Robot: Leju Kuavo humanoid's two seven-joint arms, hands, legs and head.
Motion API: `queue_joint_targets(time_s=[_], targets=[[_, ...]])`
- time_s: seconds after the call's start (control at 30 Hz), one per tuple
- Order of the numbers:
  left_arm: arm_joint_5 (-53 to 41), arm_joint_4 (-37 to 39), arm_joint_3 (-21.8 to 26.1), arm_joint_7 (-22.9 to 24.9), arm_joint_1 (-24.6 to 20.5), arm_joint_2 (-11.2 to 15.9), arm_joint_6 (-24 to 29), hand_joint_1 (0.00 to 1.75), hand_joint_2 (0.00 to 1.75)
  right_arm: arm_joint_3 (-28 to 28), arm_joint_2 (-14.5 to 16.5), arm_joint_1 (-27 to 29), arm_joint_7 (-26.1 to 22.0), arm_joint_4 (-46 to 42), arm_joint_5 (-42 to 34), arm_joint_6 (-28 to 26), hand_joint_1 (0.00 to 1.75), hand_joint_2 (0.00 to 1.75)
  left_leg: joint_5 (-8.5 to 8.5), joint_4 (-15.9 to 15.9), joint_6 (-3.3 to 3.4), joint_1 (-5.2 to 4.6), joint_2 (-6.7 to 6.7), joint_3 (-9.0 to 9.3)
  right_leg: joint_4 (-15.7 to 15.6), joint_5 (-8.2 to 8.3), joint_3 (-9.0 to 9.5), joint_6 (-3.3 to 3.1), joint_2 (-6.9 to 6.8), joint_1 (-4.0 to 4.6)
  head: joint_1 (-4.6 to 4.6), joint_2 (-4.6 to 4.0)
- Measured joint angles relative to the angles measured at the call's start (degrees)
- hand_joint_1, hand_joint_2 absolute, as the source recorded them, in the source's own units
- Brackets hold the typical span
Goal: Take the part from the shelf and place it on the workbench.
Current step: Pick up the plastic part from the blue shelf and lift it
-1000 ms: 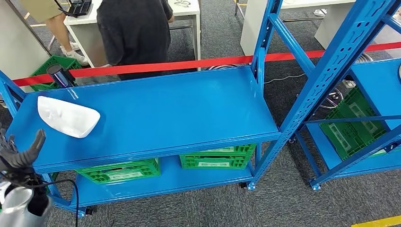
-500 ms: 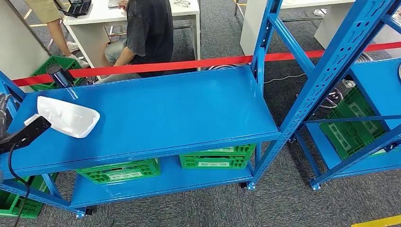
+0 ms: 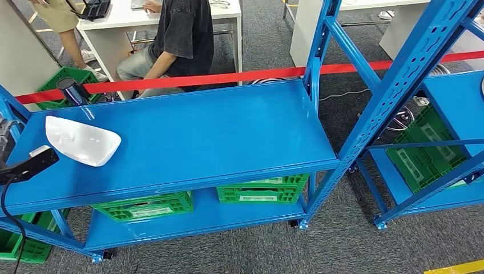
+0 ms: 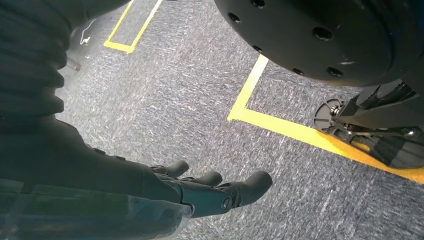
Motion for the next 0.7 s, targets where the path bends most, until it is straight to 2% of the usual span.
queue_joint_targets(time_s=[0.07,0.2,0.37,0.5,0.7], targets=[[0.4,2.0,-1.0,-3.6,-1.5,-0.3,2.5,0.0,1.75,-0.3,0.1,0.0,0.2,-0.2,-0.1,0.1,0.0,1.75,0.0,0.0,0.0,0.0,-0.01,0.01,0.0,0.0,0.01,0.0,-0.01,0.0,0.01,0.0],[2.5,6.0,-2.8,-10.7,-3.4,-2.1,11.3,0.0,1.75,-0.8,0.3,0.0,0.2,-0.4,-0.2,0.2,0.0,1.75,0.0,0.0,0.0,-0.01,0.03,0.03,0.0,0.01,0.03,0.0,0.02,-0.01,0.0,0.0],[4.6,7.7,-4.2,-16.1,-2.1,-5.0,18.4,0.0,1.75,-0.9,0.3,0.0,-0.4,-0.5,0.1,0.2,0.0,1.75,-0.01,0.0,-0.01,-0.01,0.04,0.02,0.0,0.0,0.02,0.0,0.04,-0.02,0.01,0.0],[5.2,7.8,-4.6,-18.0,-0.1,-7.1,20.1,0.0,1.75,-0.9,0.3,0.0,-0.5,-0.5,0.4,0.3,0.0,1.75,-0.02,0.0,-0.02,-0.01,0.03,0.0,0.0,0.0,0.0,0.0,0.03,-0.02,0.0,0.0],[5.5,7.8,-5.0,-18.4,0.9,-9.3,19.4,0.0,1.75,-0.9,0.2,0.0,-0.5,-0.6,0.8,0.3,0.0,1.75,-0.01,0.0,-0.02,-0.01,0.01,0.0,0.0,0.0,0.02,0.0,0.02,-0.02,0.01,0.0]])
